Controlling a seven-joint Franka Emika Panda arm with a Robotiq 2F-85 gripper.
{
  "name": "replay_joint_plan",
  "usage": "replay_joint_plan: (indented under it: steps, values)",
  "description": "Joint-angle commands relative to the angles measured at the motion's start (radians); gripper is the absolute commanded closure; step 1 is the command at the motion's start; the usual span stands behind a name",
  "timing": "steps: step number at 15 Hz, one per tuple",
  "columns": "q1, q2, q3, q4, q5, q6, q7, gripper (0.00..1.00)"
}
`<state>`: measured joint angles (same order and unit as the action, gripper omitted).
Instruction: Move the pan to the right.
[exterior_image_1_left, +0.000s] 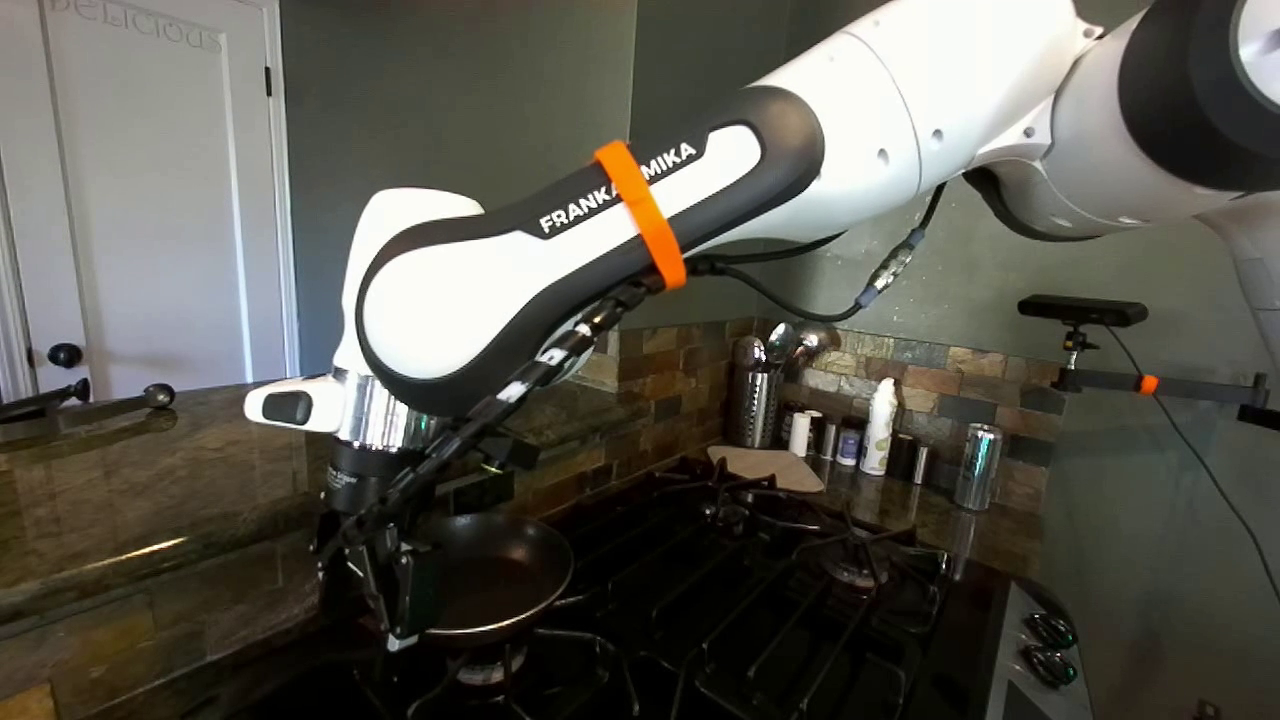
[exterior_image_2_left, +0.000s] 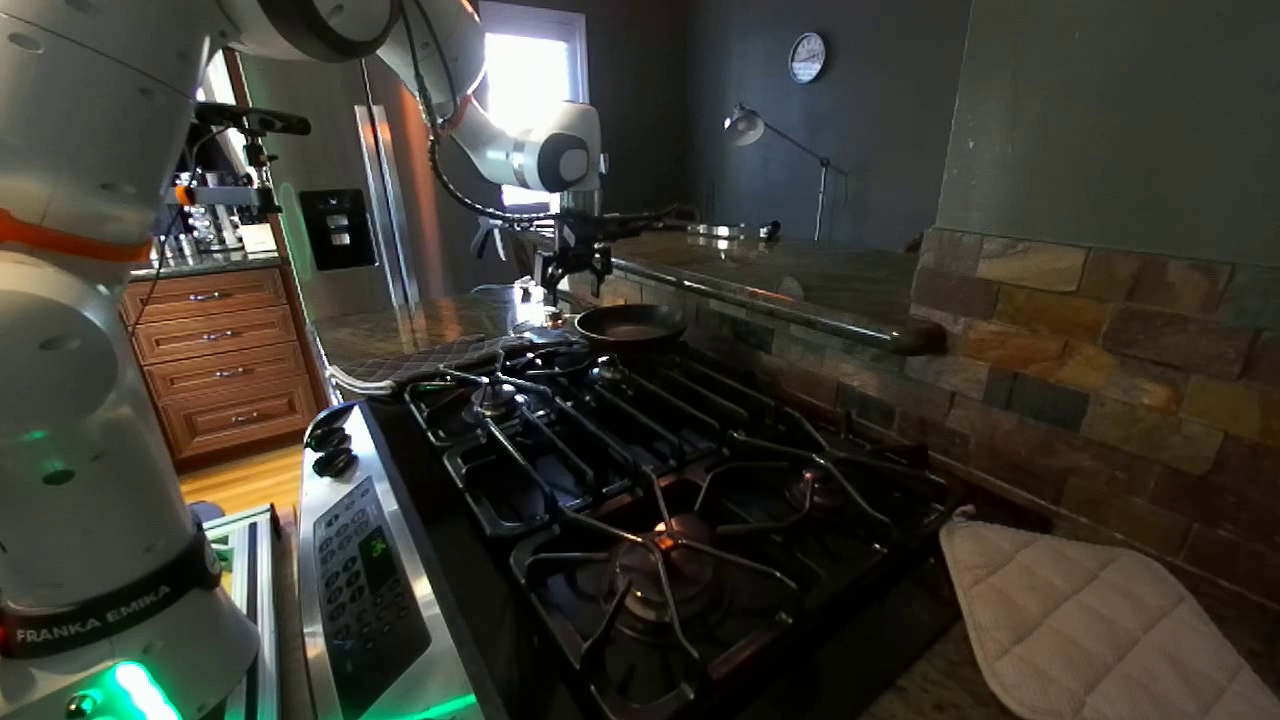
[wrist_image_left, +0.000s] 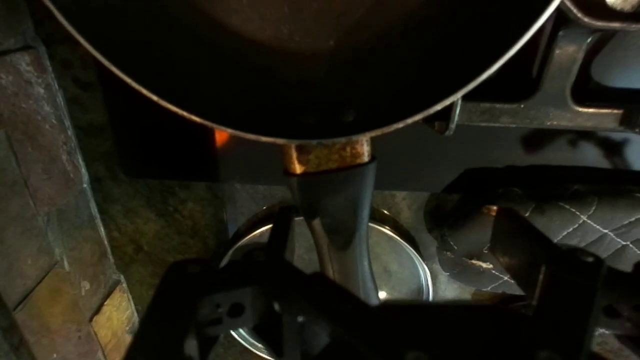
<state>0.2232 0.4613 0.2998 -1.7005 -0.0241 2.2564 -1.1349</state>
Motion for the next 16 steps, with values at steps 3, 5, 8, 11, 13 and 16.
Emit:
replay_joint_plan:
  steps: [3, 5, 8, 11, 13, 16]
  values:
    - [-0.005, 0.037, 0.011, 0.034, 0.002, 0.008, -0.046, 0.00]
    - [-0.004, 0.047, 0.011, 0.048, 0.001, 0.004, -0.056, 0.00]
    - [-0.003, 0.067, 0.013, 0.071, 0.003, -0.002, -0.072, 0.27]
    - [-0.004, 0.080, 0.014, 0.084, 0.005, -0.004, -0.082, 0.45]
    - [-0.003, 0.087, 0.014, 0.090, 0.004, -0.004, -0.088, 0.61]
    - [-0.004, 0.092, 0.015, 0.098, 0.006, -0.007, -0.091, 0.34]
